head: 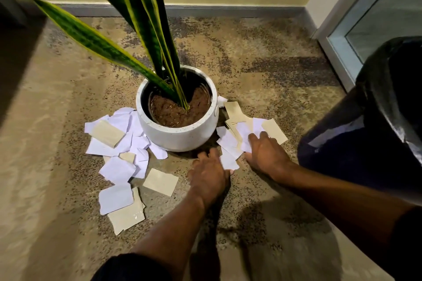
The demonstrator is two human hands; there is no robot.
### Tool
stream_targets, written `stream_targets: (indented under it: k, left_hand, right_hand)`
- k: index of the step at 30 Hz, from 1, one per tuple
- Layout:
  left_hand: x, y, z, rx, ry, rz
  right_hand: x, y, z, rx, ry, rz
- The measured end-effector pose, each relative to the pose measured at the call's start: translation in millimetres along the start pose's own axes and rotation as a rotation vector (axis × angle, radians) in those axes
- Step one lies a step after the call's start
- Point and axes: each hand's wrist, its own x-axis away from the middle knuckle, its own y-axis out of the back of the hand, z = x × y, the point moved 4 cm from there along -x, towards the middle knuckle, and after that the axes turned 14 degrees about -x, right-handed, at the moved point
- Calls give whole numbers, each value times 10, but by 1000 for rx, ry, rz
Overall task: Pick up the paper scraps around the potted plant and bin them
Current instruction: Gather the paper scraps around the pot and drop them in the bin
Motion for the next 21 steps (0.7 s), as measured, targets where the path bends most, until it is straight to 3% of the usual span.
stream_targets:
  k: [9,15,21]
  left_hand:
    - [-22,33,12,96,-35,35]
    - [-20,71,31,160,-50,94]
    - [0,135,74,183,-96,143]
  right_hand:
    - [51,195,27,53,132,-139]
    - [98,353,62,84,94,-201]
    - [237,517,168,-55,83,-231]
